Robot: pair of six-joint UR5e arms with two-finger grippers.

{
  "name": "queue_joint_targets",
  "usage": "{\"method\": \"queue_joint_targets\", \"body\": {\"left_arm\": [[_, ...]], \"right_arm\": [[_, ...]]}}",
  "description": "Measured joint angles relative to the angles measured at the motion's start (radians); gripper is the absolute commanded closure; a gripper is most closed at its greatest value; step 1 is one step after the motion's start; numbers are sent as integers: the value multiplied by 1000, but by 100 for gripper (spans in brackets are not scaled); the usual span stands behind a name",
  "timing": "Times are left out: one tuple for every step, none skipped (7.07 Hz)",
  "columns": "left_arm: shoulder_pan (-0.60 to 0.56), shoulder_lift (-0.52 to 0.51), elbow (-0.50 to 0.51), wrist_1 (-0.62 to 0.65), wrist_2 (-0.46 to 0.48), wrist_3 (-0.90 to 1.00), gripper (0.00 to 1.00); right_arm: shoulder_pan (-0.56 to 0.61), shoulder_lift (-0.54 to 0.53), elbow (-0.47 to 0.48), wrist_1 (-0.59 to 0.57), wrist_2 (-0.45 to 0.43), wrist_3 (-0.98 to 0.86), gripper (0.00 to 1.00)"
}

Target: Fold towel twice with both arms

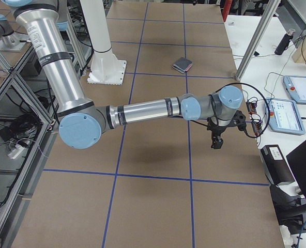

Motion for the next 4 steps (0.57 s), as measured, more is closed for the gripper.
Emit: {"method": "queue_joint_targets", "body": {"left_arm": [[-64,89,-6,-30,-39,127,0],[-97,164,6,-97,-54,194,0],[-110,228,34,-166,-57,220,0],[-122,277,64,-211,-57,229,0]], "right_arm": [[-1,-23,3,47,-4,1,0],[-3,-57,13,78,-34,0,0],[-3,-88,26,88,-61,0,0],[3,-126,29,91,-73,-3,0]]}}
